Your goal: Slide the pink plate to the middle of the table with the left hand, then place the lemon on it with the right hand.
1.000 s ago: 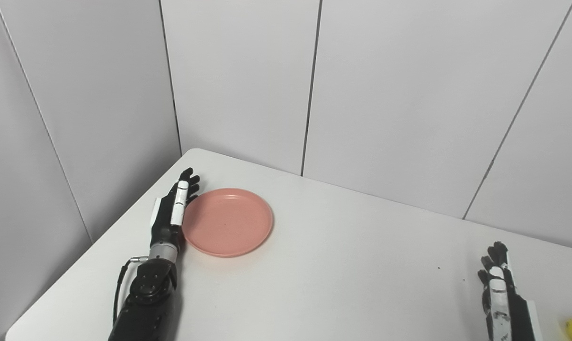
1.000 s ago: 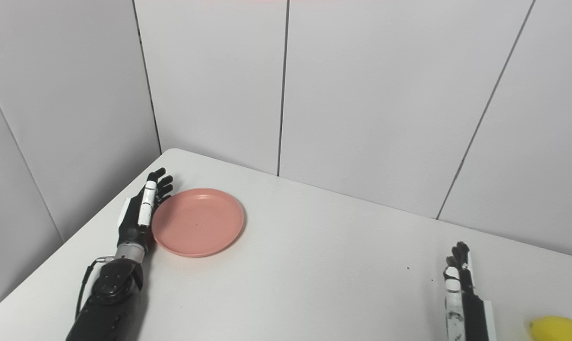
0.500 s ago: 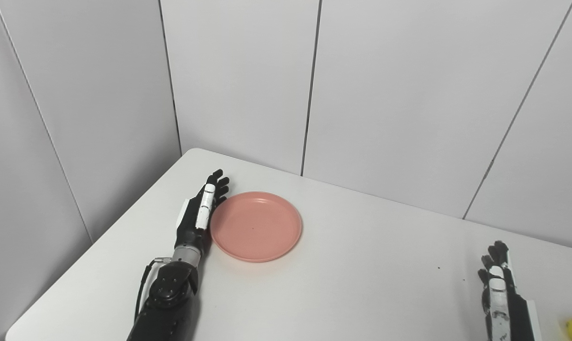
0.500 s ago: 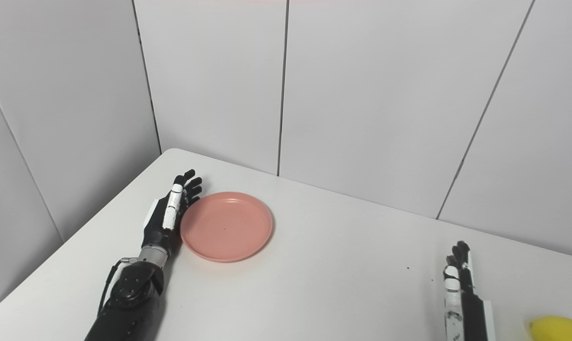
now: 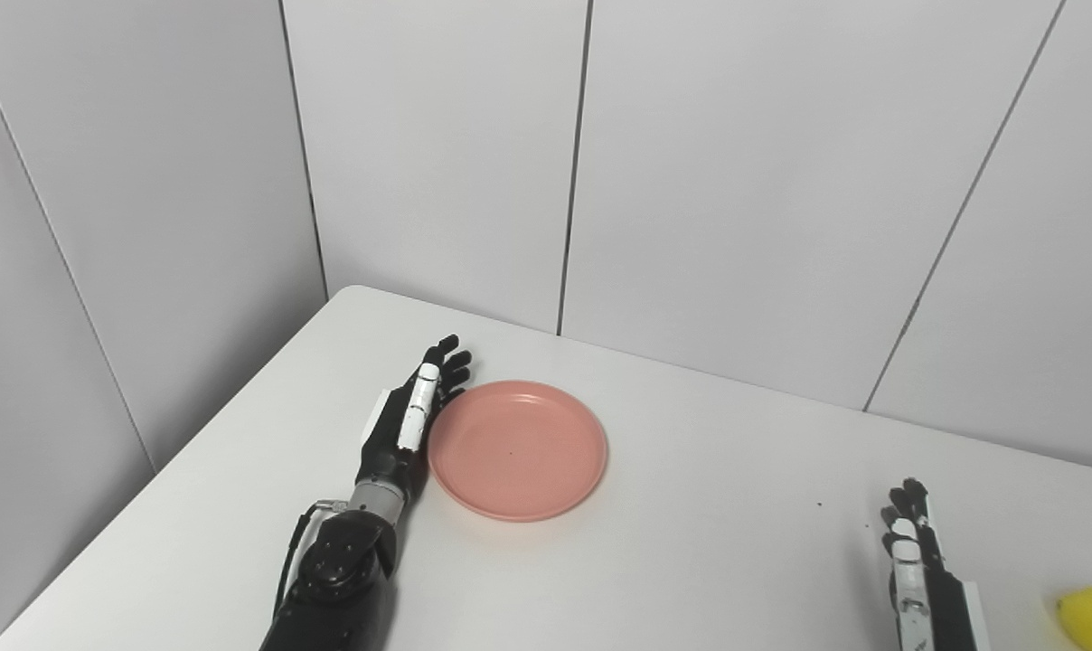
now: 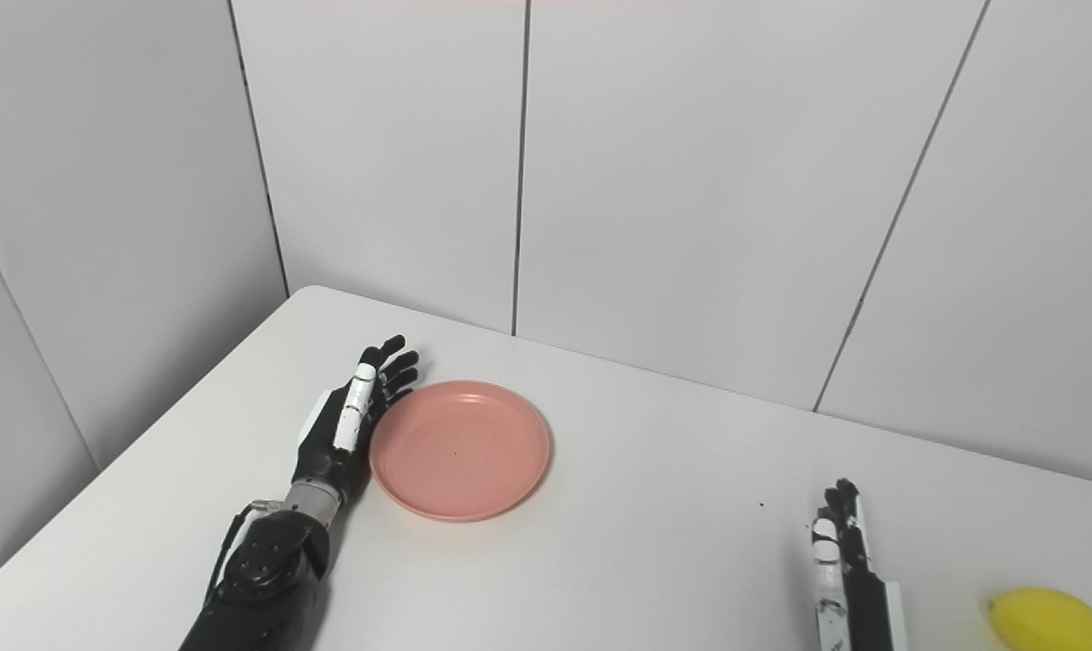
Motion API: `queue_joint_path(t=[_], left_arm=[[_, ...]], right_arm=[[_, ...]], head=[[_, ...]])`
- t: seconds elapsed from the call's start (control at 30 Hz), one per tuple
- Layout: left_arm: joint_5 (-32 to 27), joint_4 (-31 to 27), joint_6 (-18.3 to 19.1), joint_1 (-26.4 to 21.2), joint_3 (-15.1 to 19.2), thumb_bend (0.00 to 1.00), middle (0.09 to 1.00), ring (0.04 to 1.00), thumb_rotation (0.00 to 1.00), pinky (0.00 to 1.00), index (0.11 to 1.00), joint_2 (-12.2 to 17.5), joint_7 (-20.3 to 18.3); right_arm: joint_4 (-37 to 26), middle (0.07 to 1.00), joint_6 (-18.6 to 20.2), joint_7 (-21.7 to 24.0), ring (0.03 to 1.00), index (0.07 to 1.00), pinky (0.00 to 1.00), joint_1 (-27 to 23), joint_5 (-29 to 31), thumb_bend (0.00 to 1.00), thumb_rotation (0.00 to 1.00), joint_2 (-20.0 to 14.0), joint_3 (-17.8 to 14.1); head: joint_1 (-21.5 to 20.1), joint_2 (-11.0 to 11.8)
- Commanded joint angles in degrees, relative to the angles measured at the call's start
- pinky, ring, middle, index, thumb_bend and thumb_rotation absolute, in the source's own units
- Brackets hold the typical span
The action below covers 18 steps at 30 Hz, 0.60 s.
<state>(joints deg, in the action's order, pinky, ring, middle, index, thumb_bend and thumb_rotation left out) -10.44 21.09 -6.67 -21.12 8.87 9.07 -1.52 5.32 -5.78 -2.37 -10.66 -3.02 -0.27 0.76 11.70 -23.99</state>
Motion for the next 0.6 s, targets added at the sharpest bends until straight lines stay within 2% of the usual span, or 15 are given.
queue_joint_path(t=[0.0, 0.1, 0.2, 0.4, 0.57], left_arm=[[1.3, 0.6, -0.1, -1.2, -1.4, 0.66, 0.900, 0.907, 1.00, 0.92, 0.898, -2.2, 0.4], [2.0, 0.9, 0.4, -1.6, -2.7, 0.68, 0.915, 0.934, 1.00, 0.95, 0.909, -3.9, 0.7], [2.2, 1.7, -0.7, -2.3, -3.2, 0.68, 0.919, 0.928, 1.00, 0.92, 0.909, -4.7, 0.3], [2.7, 2.2, -1.2, -3.0, -4.0, 0.71, 0.930, 0.958, 1.00, 0.99, 0.909, -5.5, -0.1], [1.3, 1.7, -0.6, -3.0, -3.9, 0.71, 0.938, 0.959, 1.00, 1.00, 0.920, -7.0, -0.6]], right_arm=[[0.5, 0.956, -4.5, -0.5, 0.951, 0.963, 0.99, -2.0, -0.3, 0.52, 1.00, -0.2, -0.3], [1.4, 0.954, -4.8, -0.9, 0.948, 0.957, 0.98, -2.3, -0.8, 0.55, 1.00, -0.2, -0.3], [1.8, 0.948, -4.9, -1.2, 0.947, 0.951, 0.97, -2.5, -1.0, 0.58, 0.98, -0.1, -0.3], [1.5, 0.946, -4.2, -1.6, 0.946, 0.946, 0.98, -2.7, -2.1, 0.60, 1.00, 0.2, 0.0], [2.1, 0.941, -4.3, -2.1, 0.941, 0.937, 0.98, -3.2, -2.6, 0.65, 0.98, 0.8, -0.1]], head=[[-0.9, -0.4], [-2.5, -1.1], [-3.4, -1.6], [-6.2, -2.7], [-8.2, -3.3]])
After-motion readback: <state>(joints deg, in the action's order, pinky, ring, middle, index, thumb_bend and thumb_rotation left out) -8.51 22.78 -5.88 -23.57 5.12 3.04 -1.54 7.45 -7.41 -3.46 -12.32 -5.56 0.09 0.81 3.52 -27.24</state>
